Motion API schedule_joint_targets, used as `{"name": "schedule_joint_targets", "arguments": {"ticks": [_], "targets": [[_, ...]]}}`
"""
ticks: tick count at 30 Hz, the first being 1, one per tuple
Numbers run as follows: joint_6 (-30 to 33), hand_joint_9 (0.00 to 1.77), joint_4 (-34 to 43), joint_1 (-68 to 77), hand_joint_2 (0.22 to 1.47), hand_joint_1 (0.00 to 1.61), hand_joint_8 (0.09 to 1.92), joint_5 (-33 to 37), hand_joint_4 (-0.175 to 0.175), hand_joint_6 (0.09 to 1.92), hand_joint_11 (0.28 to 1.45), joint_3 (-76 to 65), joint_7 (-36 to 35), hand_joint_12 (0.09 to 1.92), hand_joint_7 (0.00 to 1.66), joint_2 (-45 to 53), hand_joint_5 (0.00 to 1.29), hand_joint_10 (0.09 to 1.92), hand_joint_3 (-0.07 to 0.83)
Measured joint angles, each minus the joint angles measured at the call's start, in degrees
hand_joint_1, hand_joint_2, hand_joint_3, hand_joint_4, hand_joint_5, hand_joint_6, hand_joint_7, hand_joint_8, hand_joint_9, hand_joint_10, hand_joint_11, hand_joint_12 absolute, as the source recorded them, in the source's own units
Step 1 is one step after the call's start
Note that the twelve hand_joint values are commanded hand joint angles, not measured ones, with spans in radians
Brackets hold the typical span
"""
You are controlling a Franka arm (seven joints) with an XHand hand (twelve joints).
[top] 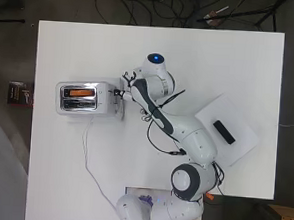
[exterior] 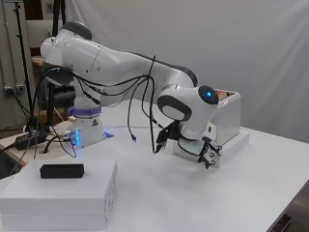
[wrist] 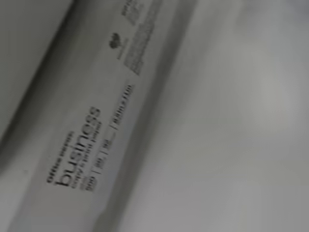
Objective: Teleoperate dual arm-hand system to toast a bread
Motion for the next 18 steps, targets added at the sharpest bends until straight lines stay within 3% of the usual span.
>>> {"name": "schedule_joint_targets", "arguments": {"ticks": [2,4,8,12,13,14,15,16,17,18], "targets": [[-0.4,1.06,1.5,1.3,1.07,0.15,1.36,0.4,-0.099,0.09,0.67,-3.2,2.6,1.41,0.92,-0.8,0.33,1.55,0.001],[-0.8,1.11,3.1,2.6,1.08,0.19,1.70,0.5,-0.111,0.09,0.72,-4.6,4.5,1.69,0.90,-1.4,0.33,1.82,0.002],[-1.0,1.14,5.7,4.9,1.13,0.02,1.85,-0.2,-0.111,0.09,0.74,-4.5,6.4,1.77,0.93,-1.8,0.35,1.91,0.008],[0.4,1.30,4.3,1.3,1.12,0.00,1.92,-1.0,-0.102,0.09,0.93,1.5,8.6,1.87,1.05,-1.1,0.45,1.92,-0.002],[1.0,1.31,3.2,-0.9,1.11,0.00,1.92,-1.1,-0.113,0.09,0.94,4.6,9.0,1.88,1.04,-0.8,0.45,1.92,-0.004],[1.1,1.21,2.5,-2.7,1.09,0.00,1.92,-1.4,-0.123,0.09,0.83,7.1,9.5,1.80,0.96,-0.4,0.45,1.90,-0.005],[1.1,1.08,2.0,-4.3,1.08,0.00,1.71,-2.2,-0.128,0.09,0.70,9.8,10.2,1.57,0.88,0.0,0.44,1.77,-0.005],[1.0,1.00,1.8,-5.6,1.07,0.00,1.29,-3.7,-0.127,0.09,0.63,12.6,11.2,1.24,0.84,0.4,0.43,1.48,-0.004],[0.9,0.94,1.6,-6.7,1.05,0.00,0.80,-5.6,-0.118,0.09,0.61,15.2,12.5,0.82,0.80,0.8,0.41,1.05,-0.003],[0.8,0.81,1.3,-7.7,1.03,0.00,0.44,-7.8,-0.096,0.09,0.54,18.1,14.2,0.48,0.69,1.1,0.40,0.63,-0.003]]}}
